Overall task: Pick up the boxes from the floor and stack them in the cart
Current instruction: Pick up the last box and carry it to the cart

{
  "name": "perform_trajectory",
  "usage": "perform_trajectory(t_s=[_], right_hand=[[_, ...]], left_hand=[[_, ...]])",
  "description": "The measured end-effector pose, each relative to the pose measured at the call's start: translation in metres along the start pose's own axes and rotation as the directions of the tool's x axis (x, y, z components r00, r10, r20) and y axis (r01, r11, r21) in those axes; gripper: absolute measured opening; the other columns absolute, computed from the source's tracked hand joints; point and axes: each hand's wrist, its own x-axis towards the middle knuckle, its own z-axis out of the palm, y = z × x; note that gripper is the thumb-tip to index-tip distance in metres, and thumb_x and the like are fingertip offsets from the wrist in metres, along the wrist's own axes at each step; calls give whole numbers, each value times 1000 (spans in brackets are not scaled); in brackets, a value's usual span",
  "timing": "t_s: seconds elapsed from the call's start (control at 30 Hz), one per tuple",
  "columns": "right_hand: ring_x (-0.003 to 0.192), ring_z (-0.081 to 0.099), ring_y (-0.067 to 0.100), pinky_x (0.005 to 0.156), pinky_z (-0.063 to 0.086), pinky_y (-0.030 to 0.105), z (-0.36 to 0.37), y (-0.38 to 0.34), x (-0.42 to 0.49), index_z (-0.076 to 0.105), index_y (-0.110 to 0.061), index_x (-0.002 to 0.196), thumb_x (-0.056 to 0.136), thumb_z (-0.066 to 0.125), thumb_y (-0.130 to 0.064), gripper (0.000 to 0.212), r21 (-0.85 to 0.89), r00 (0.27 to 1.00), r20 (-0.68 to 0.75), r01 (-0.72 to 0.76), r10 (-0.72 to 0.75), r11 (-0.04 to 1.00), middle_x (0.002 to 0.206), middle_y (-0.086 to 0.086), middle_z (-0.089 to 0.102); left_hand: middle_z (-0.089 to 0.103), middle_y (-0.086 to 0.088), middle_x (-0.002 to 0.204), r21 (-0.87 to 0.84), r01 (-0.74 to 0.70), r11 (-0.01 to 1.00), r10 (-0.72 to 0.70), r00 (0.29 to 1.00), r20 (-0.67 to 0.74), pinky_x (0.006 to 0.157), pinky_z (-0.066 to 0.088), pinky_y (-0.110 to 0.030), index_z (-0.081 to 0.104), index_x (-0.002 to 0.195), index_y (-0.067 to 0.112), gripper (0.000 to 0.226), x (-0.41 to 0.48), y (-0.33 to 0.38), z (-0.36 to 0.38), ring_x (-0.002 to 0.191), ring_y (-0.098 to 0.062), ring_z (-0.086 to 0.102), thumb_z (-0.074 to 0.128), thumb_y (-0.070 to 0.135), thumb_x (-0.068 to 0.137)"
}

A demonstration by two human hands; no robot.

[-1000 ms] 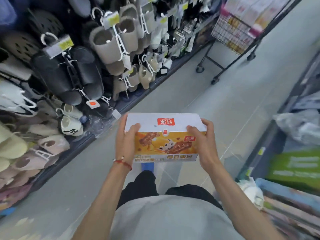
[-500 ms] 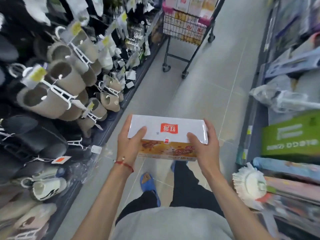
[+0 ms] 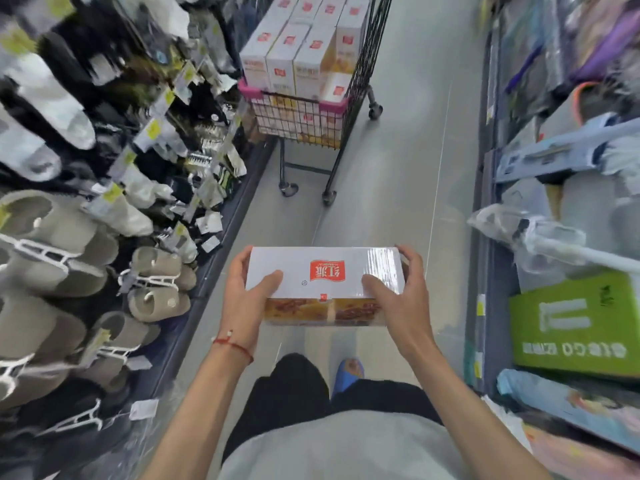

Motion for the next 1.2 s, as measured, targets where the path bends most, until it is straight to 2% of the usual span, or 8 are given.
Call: perform_trajectory(t_s=[0.17,0.3,0.53,0.67,0.83,0.93,1.07,1.2], right_hand=[[114,59,9,70,57,15,-7,-30,93,39,-34,139,94,73,-18,59,-22,1000,14,-4,4,1000,129,-11,55],[115,60,7,74,55,17,2,-51,174,40,-34,139,92,75,-18,61,-39,1000,7,-8,8,999,128,-12,58],[116,59,9,82,59,26,28,-107,304,37,-42,139,94,75,-21,63,-37,1000,-3,3,-3,999,123,-28,52],[111,59,6,69,55,11,33,-134,374,35,-40,141,94,75,-18,66,-16,1000,5,7,-7,1000,121,-29,50],[115,59,6,72,54,13,26,-155,458,37,-37,140,92,75,-12,67,9,997,72,29,-29,1000,124,-20,55],[118,59,9,76,55,17,15,-164,516,38,-35,141,91,76,-12,67,8,988,150,28,-29,1000,126,-17,57],[120,57,5,78,58,16,-11,-185,593,35,-34,144,92,76,-14,70,-25,957,288,33,-25,999,129,-17,55],[119,53,-1,78,57,12,-36,-209,651,32,-35,145,90,79,-16,75,-104,916,400,59,-12,993,136,-12,51]], left_hand=[[57,3,136,-10,-6,1000,6,1000,5,104,49,-40,45,141,30,58,75,30,55,124,-18,57,66,7,91],[58,3,133,-25,-16,1000,16,1000,-9,103,50,-44,46,140,31,58,146,56,88,121,-20,59,65,6,91],[61,11,127,-52,-18,998,17,1000,-9,103,49,-47,51,131,37,51,274,114,138,118,-16,61,64,6,92],[62,12,124,-31,-56,998,56,998,-19,99,51,-41,51,131,34,50,334,143,170,118,-17,61,66,7,90],[62,16,120,-37,-86,996,82,991,-105,88,51,-29,50,133,28,51,388,166,216,116,-14,61,67,9,88],[62,19,122,-45,-63,997,53,980,-190,93,52,-35,50,133,31,55,416,173,251,117,-13,61,67,18,82],[60,18,125,-61,-64,996,41,945,-323,104,49,-42,50,134,27,54,443,185,309,119,-12,59,69,12,85],[62,10,125,-95,-40,995,-6,897,-443,98,53,-44,51,131,30,55,459,202,362,117,-19,62,70,18,81]])
